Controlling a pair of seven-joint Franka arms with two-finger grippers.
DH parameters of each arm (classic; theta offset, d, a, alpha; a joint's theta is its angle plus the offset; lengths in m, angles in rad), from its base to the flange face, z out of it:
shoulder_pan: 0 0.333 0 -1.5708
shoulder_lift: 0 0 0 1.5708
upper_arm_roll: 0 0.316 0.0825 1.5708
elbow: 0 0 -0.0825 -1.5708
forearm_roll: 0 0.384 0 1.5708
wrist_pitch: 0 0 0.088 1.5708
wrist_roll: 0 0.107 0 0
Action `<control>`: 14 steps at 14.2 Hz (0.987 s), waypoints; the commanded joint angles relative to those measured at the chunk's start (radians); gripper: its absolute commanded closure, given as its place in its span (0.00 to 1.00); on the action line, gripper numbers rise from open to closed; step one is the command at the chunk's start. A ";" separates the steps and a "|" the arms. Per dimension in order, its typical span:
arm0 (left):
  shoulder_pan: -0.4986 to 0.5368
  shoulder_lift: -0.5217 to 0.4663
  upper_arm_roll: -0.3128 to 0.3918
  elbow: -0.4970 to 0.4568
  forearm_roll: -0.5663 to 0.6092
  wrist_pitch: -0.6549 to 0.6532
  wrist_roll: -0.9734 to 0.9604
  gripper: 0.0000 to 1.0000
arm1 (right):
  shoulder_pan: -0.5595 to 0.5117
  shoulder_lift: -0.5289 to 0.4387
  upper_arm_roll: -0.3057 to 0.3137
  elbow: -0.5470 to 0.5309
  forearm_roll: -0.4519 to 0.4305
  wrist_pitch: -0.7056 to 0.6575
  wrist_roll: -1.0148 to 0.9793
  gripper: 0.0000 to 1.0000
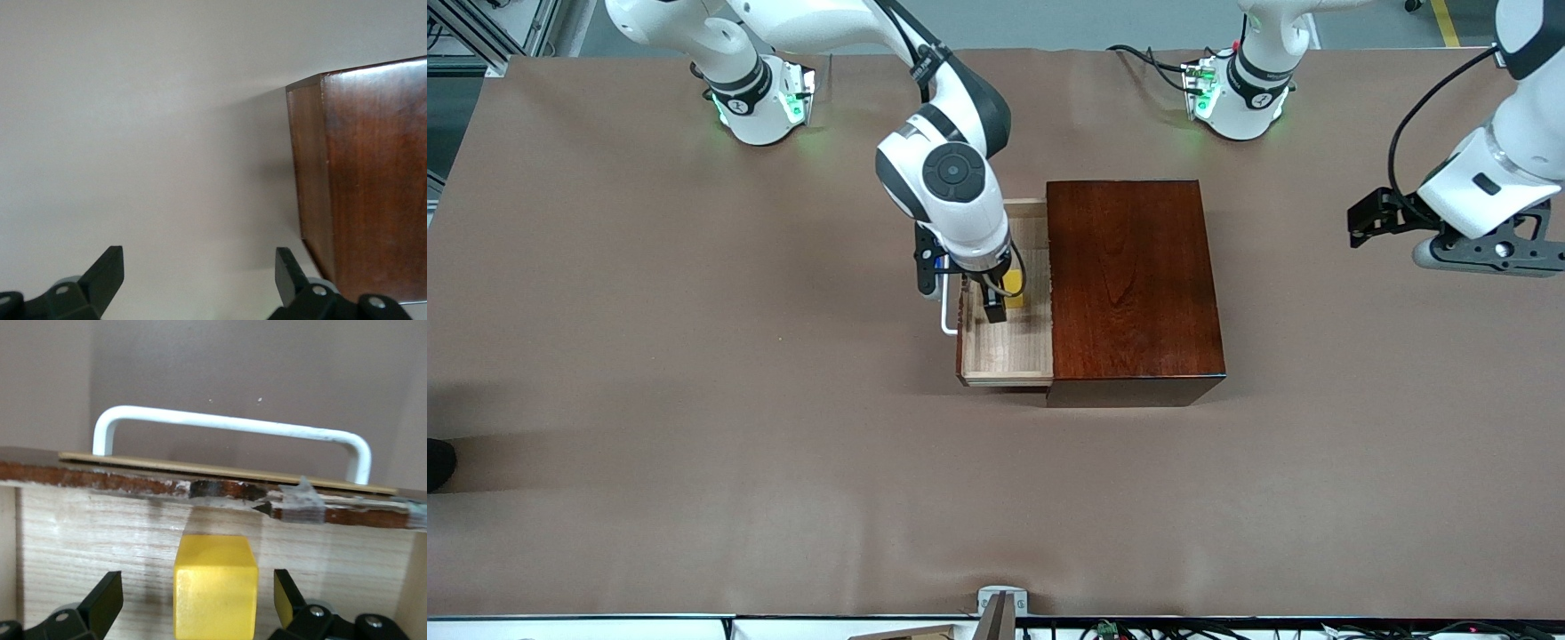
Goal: Open drawer, take yellow block, close drawer
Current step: 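Grasp the yellow cube with the right gripper and lift it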
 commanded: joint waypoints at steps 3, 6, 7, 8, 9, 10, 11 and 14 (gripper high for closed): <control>0.026 -0.030 -0.005 -0.011 -0.024 0.017 0.030 0.00 | 0.036 0.037 -0.007 0.012 -0.049 0.038 0.024 0.00; 0.026 -0.013 -0.006 0.008 -0.024 0.017 0.028 0.00 | 0.053 0.054 -0.009 0.012 -0.051 0.050 0.025 0.00; 0.026 -0.012 -0.005 0.008 -0.022 0.017 0.028 0.00 | 0.053 0.057 -0.009 0.012 -0.052 0.052 0.024 0.00; 0.023 -0.004 -0.005 0.009 -0.022 0.017 0.031 0.00 | 0.053 0.060 -0.009 0.012 -0.063 0.052 0.024 0.00; 0.008 -0.005 0.001 0.009 -0.021 0.017 0.029 0.00 | 0.053 0.063 -0.007 0.012 -0.077 0.052 0.024 0.00; -0.017 -0.005 0.027 0.011 -0.019 0.017 0.029 0.00 | 0.053 0.063 -0.007 0.012 -0.077 0.054 0.024 0.22; -0.081 -0.005 0.090 0.011 -0.019 0.017 0.029 0.00 | 0.053 0.062 -0.007 0.014 -0.077 0.060 0.024 0.62; -0.247 -0.004 0.262 0.011 -0.019 0.017 0.028 0.00 | 0.050 0.059 -0.007 0.017 -0.077 0.063 0.008 1.00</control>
